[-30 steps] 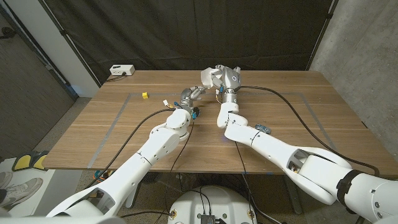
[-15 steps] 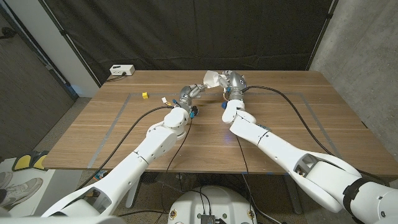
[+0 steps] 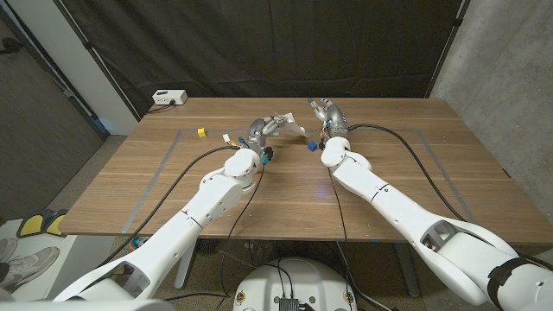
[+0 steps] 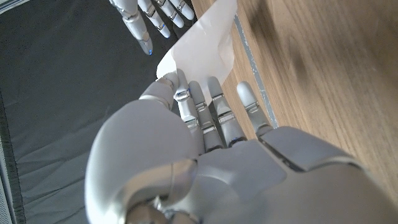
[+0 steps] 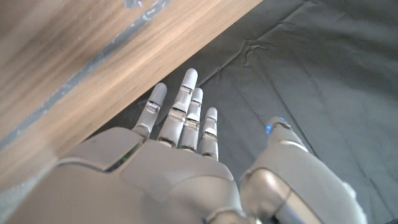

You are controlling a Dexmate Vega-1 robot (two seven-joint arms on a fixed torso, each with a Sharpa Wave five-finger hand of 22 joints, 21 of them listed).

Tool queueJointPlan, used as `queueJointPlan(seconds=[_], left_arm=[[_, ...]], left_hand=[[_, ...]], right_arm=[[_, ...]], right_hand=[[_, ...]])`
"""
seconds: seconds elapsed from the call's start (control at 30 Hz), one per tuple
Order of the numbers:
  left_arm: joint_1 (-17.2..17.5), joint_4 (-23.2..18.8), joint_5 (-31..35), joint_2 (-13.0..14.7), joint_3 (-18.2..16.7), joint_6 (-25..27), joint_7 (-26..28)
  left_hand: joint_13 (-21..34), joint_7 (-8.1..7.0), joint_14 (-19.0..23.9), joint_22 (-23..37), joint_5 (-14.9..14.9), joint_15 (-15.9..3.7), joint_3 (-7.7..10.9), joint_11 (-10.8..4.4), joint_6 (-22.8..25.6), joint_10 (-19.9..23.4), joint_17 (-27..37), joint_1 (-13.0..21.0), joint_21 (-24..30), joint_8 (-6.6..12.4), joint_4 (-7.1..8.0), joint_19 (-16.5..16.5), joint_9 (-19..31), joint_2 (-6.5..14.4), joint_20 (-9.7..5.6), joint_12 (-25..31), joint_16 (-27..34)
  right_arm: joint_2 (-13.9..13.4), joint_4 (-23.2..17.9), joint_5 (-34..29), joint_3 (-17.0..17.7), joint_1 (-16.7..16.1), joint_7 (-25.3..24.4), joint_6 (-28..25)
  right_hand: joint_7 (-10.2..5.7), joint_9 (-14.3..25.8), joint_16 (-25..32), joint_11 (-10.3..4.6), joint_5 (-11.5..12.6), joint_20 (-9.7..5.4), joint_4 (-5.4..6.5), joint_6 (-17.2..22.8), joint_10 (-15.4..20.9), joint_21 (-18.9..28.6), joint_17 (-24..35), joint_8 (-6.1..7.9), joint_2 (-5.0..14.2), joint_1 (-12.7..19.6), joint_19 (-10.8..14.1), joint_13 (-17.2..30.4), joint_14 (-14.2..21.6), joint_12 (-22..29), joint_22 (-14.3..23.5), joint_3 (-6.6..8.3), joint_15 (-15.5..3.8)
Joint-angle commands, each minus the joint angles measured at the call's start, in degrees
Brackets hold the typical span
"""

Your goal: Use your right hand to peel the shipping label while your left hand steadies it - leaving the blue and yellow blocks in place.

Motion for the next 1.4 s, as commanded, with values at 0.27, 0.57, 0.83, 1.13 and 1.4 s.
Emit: queueJointPlan(seconds=[0.27,0.57,0.83,1.13,1.4], left_arm=[[0.0,0.0,1.9,0.1,-0.5,-1.3,1.1],[-2.5,0.6,2.5,1.1,-0.2,1.0,-0.7],[-4.5,0.7,4.0,3.0,0.5,1.1,-3.9],[-6.6,1.4,4.6,5.5,1.9,-0.2,-11.0],[-7.2,1.7,5.4,6.1,2.1,-1.1,-13.0]], left_hand=[[0.2,-0.35,0.2,0.0,0.5,-6.3,5.29,-0.78,-0.3,0.4,0.5,-0.4,0.3,4.03,4.29,0.3,22.5,0.2,-0.59,-0.4,0.4],[0.3,-0.19,0.0,-0.1,0.8,-6.29,5.93,-0.54,-0.6,0.4,0.8,-0.6,0.5,4.27,4.24,0.6,22.2,-0.1,-0.84,-0.5,0.3],[0.4,-0.19,-0.1,-0.2,0.9,-6.22,6.28,-0.59,-0.6,0.4,1.0,-0.8,0.5,4.5,4.22,0.7,22.1,-0.2,-1.16,-0.6,0.2],[1.0,-0.49,-0.3,-0.4,1.2,-6.41,6.7,-0.7,-0.8,0.0,1.2,-1.1,0.6,4.67,4.18,0.9,21.8,-0.4,-1.92,-0.6,0.1],[1.1,-0.67,-0.4,-0.6,1.4,-6.49,7.13,-1.05,-1.0,-0.2,1.4,-1.3,0.7,4.82,4.12,1.1,21.7,-0.7,-2.39,-0.7,-0.1]], right_arm=[[-5.9,-0.9,8.4,5.2,-6.0,11.0,28.3],[-8.0,-6.2,8.2,6.0,-8.2,13.9,30.1],[-10.0,-12.0,-0.1,5.5,-9.3,9.5,22.9],[-10.7,-16.8,-8.7,3.8,-9.7,5.3,12.5],[-11.2,-17.7,-10.7,3.0,-9.3,5.5,10.4]], right_hand=[[-2.02,1.5,26.6,-7.96,-0.4,-5.63,-6.81,20.5,20.5,6.3,23.5,5.13,1.81,13.8,7.1,9.4,6.6,13.1,1.6,-5.41,-8.89],[-1.93,1.1,28.1,-8.36,0.5,-5.28,-6.88,23.4,22.5,6.7,24.4,5.15,-1.09,13.8,7.3,11.3,6.6,15.5,1.4,-7.94,-9.15],[-2.75,0.9,28.2,-8.91,1.6,-4.94,-7.16,23.2,20.8,6.8,24.3,4.36,-2.65,15.2,6.8,12.2,5.0,15.6,1.3,-9.01,-9.16],[-3.31,0.4,28.5,-9.12,2.7,-4.95,-7.07,21.9,19.0,7.1,23.7,2.82,-2.6,17.4,7.2,12.8,4.3,15.2,1.3,-9.4,-9.3],[-3.73,0.1,29.1,-9.77,3.6,-5.25,-7.2,23.1,20.6,7.4,23.1,2.28,-1.44,20.5,6.6,12.5,4.5,15.5,1.3,-8.98,-9.37]])
